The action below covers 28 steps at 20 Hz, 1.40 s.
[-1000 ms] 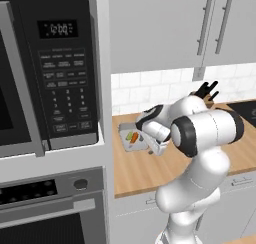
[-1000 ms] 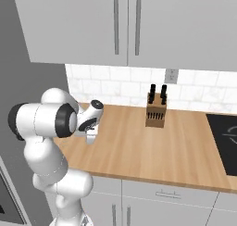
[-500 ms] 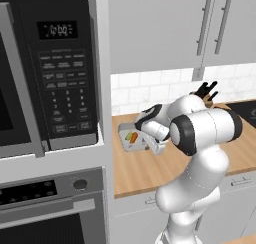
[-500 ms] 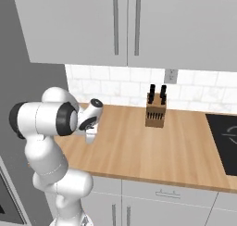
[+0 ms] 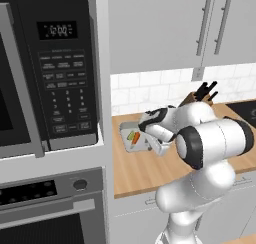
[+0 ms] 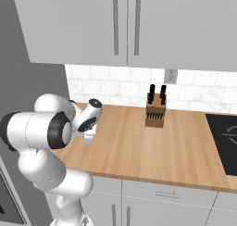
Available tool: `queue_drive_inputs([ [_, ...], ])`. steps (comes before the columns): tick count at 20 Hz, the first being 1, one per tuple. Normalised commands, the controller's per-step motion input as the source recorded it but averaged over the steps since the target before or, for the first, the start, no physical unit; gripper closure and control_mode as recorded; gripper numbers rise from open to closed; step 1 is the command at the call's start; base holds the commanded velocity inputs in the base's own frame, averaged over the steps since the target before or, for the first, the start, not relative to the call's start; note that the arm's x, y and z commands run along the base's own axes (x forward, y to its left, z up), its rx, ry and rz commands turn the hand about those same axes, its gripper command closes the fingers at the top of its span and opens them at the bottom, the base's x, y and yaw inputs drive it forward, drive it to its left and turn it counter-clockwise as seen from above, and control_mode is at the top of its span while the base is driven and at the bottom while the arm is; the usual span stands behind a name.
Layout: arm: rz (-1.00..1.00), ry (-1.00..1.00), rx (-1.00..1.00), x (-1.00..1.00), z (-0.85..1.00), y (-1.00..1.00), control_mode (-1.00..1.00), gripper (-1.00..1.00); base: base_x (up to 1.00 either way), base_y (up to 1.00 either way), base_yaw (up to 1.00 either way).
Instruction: Take the meat container that has the shrimp and place it on the second highest rack of the freezer. Then take the vegetable container that has the lemon wedge and carrot and place it on the highest rack of the freezer.
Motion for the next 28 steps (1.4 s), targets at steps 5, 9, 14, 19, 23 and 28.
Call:
queue_drive_inputs([
  [5,0.00,-0.08,0.00,-0.93,0.79,-0.07,-1.00,1.00,0.00,0.00,0.00],
  [9,0.00,0.00,0.00,-0.95,0.98,-0.13,-1.00,1.00,0.00,0.00,0.00],
  [14,0.00,0.00,0.00,-0.97,1.00,-0.18,-1.00,1.00,0.00,0.00,0.00],
  [19,0.00,0.00,0.00,-0.91,1.00,-0.26,-1.00,1.00,0.00,0.00,0.00],
  [23,0.00,0.00,0.00,-0.85,0.95,-0.46,-1.00,1.00,0.00,0.00,0.00],
  [28,0.00,-0.06,0.01,-0.62,0.54,-0.54,-1.00,1.00,0.00,0.00,0.00],
])
